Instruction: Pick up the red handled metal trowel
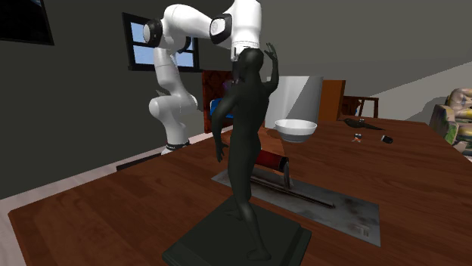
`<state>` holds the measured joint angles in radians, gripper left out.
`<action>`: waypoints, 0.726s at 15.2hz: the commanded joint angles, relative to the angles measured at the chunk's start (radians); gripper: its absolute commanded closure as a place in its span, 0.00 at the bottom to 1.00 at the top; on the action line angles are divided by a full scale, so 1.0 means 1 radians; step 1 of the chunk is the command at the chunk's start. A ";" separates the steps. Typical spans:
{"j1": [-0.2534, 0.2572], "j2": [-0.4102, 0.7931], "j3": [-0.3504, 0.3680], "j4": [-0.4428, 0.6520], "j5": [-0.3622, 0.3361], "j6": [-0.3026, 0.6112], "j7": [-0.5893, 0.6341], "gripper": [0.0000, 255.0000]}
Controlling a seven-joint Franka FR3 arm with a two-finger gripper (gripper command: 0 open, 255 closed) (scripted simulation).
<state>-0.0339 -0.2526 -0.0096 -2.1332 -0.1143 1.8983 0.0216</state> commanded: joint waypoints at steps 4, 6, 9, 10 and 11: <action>-0.015 0.194 -0.012 0.157 -0.020 0.040 0.005 0.00; -0.019 0.272 -0.015 0.228 -0.026 0.047 0.009 0.00; -0.023 0.391 -0.021 0.347 -0.034 0.049 0.014 0.00; -0.025 0.432 -0.023 0.390 -0.036 0.047 0.015 0.00; -0.027 0.473 -0.025 0.435 -0.038 0.043 0.016 0.00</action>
<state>-0.0572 0.1794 -0.0310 -1.7393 -0.1496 1.9409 0.0386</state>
